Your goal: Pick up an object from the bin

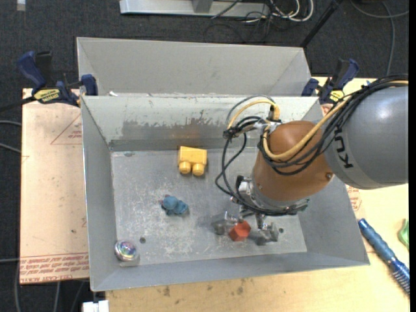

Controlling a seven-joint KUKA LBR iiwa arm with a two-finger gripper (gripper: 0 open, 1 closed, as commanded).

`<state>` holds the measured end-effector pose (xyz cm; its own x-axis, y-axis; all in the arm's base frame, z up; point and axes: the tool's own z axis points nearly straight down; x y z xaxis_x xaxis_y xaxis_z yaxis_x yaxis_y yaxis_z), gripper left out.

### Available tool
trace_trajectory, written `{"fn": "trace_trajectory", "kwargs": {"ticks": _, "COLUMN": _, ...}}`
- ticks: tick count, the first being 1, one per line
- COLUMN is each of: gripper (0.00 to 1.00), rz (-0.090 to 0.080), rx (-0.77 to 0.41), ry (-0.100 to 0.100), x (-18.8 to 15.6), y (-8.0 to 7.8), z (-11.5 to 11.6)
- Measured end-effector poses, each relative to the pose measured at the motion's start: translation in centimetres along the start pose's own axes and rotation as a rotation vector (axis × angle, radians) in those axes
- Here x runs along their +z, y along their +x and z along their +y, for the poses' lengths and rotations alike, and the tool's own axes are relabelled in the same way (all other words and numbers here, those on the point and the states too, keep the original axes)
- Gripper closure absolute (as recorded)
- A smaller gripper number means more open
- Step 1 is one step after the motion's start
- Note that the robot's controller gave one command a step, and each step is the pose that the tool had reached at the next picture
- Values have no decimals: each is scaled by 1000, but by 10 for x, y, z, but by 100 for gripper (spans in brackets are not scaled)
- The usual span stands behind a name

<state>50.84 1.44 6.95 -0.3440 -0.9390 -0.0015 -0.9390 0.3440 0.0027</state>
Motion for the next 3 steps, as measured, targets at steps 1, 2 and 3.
{"fn": "trace_trajectory", "kwargs": {"ticks": 1, "gripper": 100, "rz": 0, "rx": 3, "ry": 2, "x": -1, "y": 1, "z": -1}}
{"fn": "trace_trajectory", "kwargs": {"ticks": 2, "gripper": 100, "rz": -4, "rx": -77, "ry": 13, "x": -122, "y": 5, "z": -24}}
{"fn": "trace_trajectory", "kwargs": {"ticks": 3, "gripper": 100, "rz": -3, "rx": -69, "ry": 12, "x": -186, "y": 15, "z": -31}}
